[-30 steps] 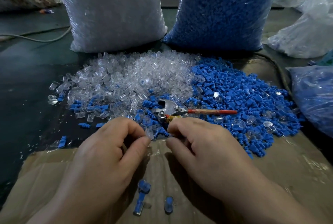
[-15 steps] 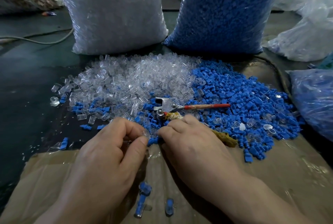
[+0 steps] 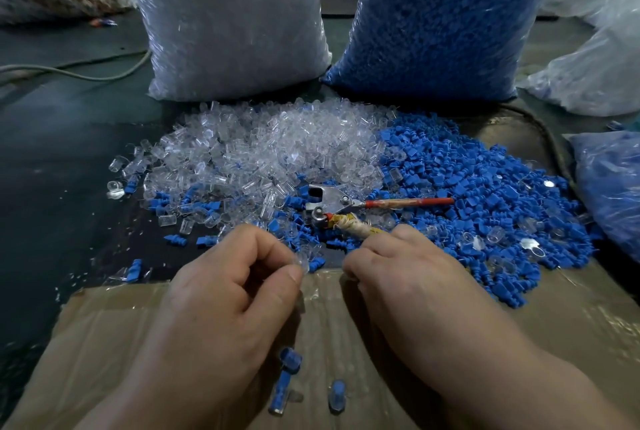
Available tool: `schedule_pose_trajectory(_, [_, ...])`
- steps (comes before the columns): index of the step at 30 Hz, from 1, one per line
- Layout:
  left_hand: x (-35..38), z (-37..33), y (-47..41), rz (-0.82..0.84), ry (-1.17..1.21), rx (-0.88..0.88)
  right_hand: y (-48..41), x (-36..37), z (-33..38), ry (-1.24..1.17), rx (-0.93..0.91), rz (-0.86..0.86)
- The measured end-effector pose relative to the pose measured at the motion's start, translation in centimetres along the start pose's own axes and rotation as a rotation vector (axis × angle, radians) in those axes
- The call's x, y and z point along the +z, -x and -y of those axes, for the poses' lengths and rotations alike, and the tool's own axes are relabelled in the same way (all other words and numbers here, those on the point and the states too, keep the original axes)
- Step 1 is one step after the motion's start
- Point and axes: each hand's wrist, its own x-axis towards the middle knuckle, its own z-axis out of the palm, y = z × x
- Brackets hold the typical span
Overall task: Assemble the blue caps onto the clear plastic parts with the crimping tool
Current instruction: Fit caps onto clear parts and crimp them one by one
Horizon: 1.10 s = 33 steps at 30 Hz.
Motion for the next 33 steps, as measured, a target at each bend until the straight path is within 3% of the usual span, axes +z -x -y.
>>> schedule_pose_trajectory(5, [0.1,0.3,-0.1,0.002,0.136,-0.063,0.1,-0.3,0.2,-0.023,0.000,0.018])
schedule_pose_trajectory(8, [0.2,0.7,-0.2,-0.004,0.425,-0.201,0.3,-0.5,0.3,-0.127,0.058,-0.043])
schedule_pose_trajectory(12, [0.4,0.9,-0.7,0.041,0.634,-0.309,0.5,-0.7,0.4,-0.580,0.200,-0.195])
schedule_pose_trajectory(16, [0.8,0.5,-0.7,0.075,0.669,-0.310,0.3,-1.1,1.5,-1.351,0.373,0.021])
schedule_pose_trajectory(22, [0.9,0.1,-0.9,0.055,0.719,-0.339,-0.2,-0.8,1.3,-1.668,0.385,0.008])
schedule_pose_trajectory(25, [1.0,0.0,-0.8,0.049,0.725,-0.339,0.0,-0.6,1.2,-1.586,0.365,-0.020])
schedule_pose_trajectory(30, [1.0,-0.5,-0.8,0.069,0.716,-0.364,0.4,-0.2,1.1,-0.789,0.062,-0.310])
schedule_pose_trajectory(33, [1.0,-0.8,-0.6,0.080,0.706,-0.364,0.4,0.1,1.2,-0.570,-0.051,-0.371])
